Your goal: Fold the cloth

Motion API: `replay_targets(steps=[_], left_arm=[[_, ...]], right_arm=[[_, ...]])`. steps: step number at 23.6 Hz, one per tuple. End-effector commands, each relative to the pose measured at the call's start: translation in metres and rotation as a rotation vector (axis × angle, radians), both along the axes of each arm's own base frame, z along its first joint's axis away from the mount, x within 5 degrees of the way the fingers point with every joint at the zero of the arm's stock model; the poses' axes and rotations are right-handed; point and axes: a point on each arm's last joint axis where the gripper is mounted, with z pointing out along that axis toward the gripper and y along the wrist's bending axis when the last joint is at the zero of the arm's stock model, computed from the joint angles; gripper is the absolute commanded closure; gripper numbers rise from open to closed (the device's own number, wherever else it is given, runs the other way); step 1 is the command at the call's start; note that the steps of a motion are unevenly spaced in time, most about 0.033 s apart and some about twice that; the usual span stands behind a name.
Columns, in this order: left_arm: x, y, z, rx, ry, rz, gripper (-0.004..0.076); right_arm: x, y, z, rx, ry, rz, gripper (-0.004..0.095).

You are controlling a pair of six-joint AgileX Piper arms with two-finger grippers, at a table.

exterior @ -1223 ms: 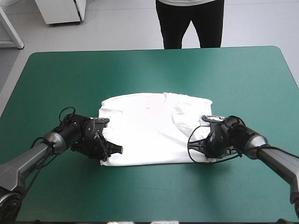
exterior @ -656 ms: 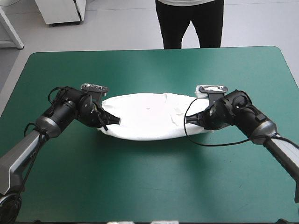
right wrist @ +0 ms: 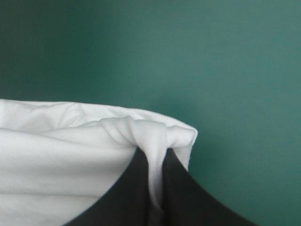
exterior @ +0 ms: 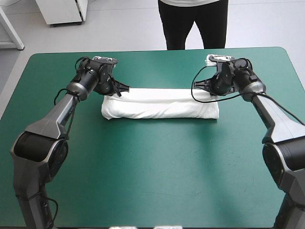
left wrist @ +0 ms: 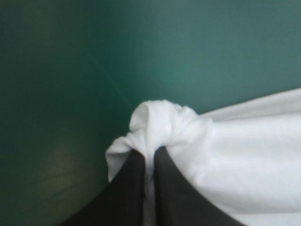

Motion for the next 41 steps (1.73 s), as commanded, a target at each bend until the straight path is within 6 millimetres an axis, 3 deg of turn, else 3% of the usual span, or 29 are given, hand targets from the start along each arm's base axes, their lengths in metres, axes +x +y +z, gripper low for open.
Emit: replay_targets(steps=[1,9,14,15,17,18,19,20,22,24,25,26,27,28,29,33,37,41], left_arm=[[0.012,-0.001,0.023,-0.023,-0.105,0.0,0.0734],[0.033,-0.008,-0.022,-0.024,-0.031,0.002,0.0734],[0.034,-0.01,-0.027,-0.027,-0.014,-0.008,0.0708],[0.033,-0.01,-0.027,-0.023,-0.007,-0.021,0.0666],[0.031,-0.011,-0.018,-0.024,0.012,-0.041,0.0508],[0.03,-0.01,-0.009,-0.02,0.011,-0.038,0.0379],[0.03,-0.01,-0.001,-0.018,0.008,-0.036,0.0311],[0.028,-0.006,0.013,0.007,-0.01,-0.011,0.0218],[0.026,-0.001,0.037,0.034,-0.073,0.006,0.0195],[0.02,0.002,0.057,0.032,-0.107,0.009,0.0197],[0.013,0.0,0.067,0.003,-0.113,0.006,0.0263],[0.01,0.0,0.072,-0.014,-0.117,0.0,0.035],[0.005,-0.003,0.081,-0.058,-0.128,-0.03,0.0566],[0.002,-0.007,0.087,-0.082,-0.142,-0.045,0.0696],[-0.004,-0.017,0.094,-0.101,-0.166,-0.097,0.0724],[-0.017,-0.065,0.094,-0.157,-0.178,-0.268,0.0734],[-0.024,-0.12,0.068,-0.153,-0.155,-0.391,0.0734],[-0.02,-0.137,0.042,-0.165,-0.098,-0.412,0.0734]], right_arm=[[0.014,-0.004,0.019,0.012,-0.104,0.007,0.0925],[0.038,0.003,-0.011,0.031,-0.058,0.009,0.0925],[0.037,0.007,-0.012,0.021,-0.057,0.098,0.0875],[0.036,0.007,-0.01,0.025,-0.054,0.106,0.0829],[0.034,0.007,-0.005,0.022,-0.03,0.109,0.0618],[0.034,0.007,0.0,0.023,-0.024,0.11,0.0467],[0.034,0.007,0.005,0.023,-0.035,0.111,0.0401],[0.035,0.007,0.015,0.028,-0.063,0.106,0.0341],[0.031,0.006,0.033,0.036,-0.109,0.106,0.0354],[0.024,0.005,0.047,0.035,-0.126,0.106,0.0381],[0.018,0.003,0.054,0.034,-0.121,0.107,0.0392],[0.015,0.002,0.057,0.027,-0.117,0.108,0.0399],[0.01,-0.001,0.065,0.011,-0.119,0.101,0.0411],[0.007,-0.002,0.069,0.003,-0.124,0.092,0.0412],[0.002,-0.006,0.076,-0.021,-0.131,0.069,0.0413],[-0.008,-0.016,0.088,-0.036,-0.121,0.024,0.0413],[-0.016,-0.034,0.09,-0.026,-0.093,-0.022,0.0413],[-0.022,-0.051,0.088,0.0,-0.071,-0.063,0.0413]])
